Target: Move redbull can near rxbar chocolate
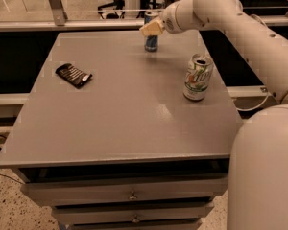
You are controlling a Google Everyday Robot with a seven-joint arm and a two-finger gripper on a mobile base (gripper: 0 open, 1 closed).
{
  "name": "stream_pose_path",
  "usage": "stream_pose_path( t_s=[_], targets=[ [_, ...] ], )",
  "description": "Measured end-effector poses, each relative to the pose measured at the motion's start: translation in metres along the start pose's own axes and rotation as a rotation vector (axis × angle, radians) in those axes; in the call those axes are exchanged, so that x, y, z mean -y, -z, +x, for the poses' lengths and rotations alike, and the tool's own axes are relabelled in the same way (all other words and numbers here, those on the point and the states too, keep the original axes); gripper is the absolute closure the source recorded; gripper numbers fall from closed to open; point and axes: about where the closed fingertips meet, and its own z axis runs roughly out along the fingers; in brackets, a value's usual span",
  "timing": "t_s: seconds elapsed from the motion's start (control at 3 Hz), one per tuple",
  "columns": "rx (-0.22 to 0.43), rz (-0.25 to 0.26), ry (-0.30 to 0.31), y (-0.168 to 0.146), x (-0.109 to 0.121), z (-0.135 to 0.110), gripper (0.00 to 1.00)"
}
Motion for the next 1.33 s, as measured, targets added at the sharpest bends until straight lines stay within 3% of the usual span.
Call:
stream_pose_path(
  t_s=[0.67, 1.0, 1.33],
  targets=[
    [0.067, 0.007, 0.018, 0.041, 0.003, -0.016, 0.84],
    [0.129, 0.0, 0.038, 0.077, -0.01, -0.037, 1.0],
    [0.213, -0.12, 0.057, 0.098, -0.071, -0.068, 1.0]
  ],
)
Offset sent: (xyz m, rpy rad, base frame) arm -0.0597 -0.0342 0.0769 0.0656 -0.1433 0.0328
